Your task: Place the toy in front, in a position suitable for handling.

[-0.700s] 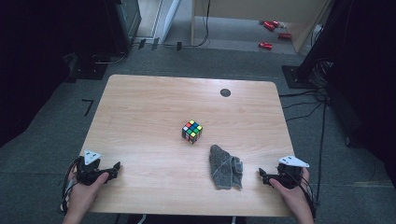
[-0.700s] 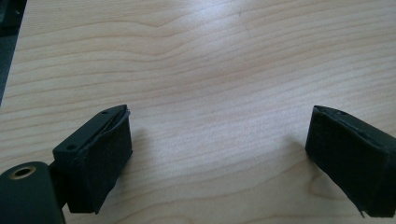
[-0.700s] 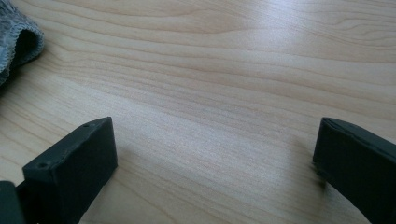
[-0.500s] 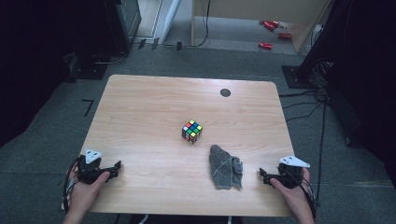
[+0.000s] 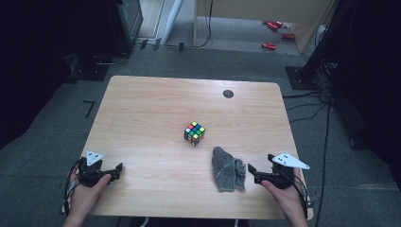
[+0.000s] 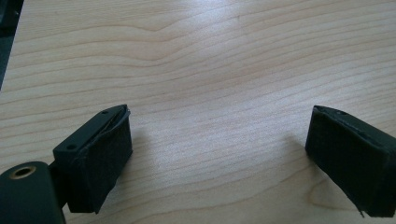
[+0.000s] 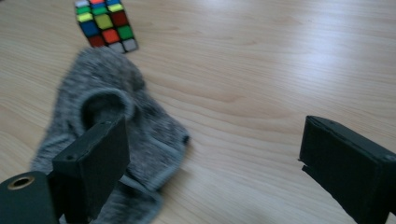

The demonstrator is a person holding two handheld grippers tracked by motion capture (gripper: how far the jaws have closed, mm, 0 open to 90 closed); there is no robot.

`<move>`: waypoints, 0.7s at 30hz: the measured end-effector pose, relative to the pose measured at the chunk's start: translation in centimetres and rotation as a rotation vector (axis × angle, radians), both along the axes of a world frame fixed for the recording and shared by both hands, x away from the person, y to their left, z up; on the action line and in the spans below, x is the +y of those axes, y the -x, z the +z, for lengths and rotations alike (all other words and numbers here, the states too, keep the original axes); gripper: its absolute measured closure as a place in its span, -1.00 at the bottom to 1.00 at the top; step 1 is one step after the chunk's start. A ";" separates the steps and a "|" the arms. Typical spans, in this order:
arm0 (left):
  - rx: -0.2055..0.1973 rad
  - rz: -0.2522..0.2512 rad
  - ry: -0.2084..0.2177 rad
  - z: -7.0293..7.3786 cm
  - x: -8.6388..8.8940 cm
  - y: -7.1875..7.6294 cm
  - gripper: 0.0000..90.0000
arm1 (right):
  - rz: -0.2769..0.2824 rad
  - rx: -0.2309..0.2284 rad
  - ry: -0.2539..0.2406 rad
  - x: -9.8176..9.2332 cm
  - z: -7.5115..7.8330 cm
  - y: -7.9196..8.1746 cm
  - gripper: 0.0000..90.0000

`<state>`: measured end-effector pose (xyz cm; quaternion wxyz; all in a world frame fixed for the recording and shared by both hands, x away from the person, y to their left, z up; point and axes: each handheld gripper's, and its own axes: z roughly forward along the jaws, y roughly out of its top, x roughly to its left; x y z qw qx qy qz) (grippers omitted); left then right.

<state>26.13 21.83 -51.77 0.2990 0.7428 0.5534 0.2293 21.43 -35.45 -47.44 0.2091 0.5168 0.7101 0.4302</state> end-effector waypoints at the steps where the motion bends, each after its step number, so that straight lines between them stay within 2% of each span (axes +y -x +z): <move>1: 0.000 0.000 0.000 0.0 0.0 0.0 -0.82 | 0.012 -0.003 -0.011 0.4 0.1 0.0 -0.82; 3: 0.000 0.000 0.000 0.0 0.0 0.0 -0.82 | 0.031 -0.010 -0.032 1.2 0.3 0.0 -0.81; 8: 0.000 0.000 0.000 0.0 0.0 0.0 -0.82 | 0.063 -0.013 -0.044 2.9 0.4 -0.2 -0.81; 12: 0.000 0.000 0.000 0.0 0.0 0.0 -0.82 | 0.082 -0.003 -0.057 3.9 0.1 -0.5 -0.80; 13: 0.000 0.000 0.000 0.0 0.0 0.0 -0.82 | 0.100 0.004 -0.065 4.7 -0.3 -0.7 -0.80; 21: 0.000 0.000 0.000 0.0 0.0 0.0 -0.82 | 0.146 0.024 -0.034 7.1 -1.2 -1.2 -0.80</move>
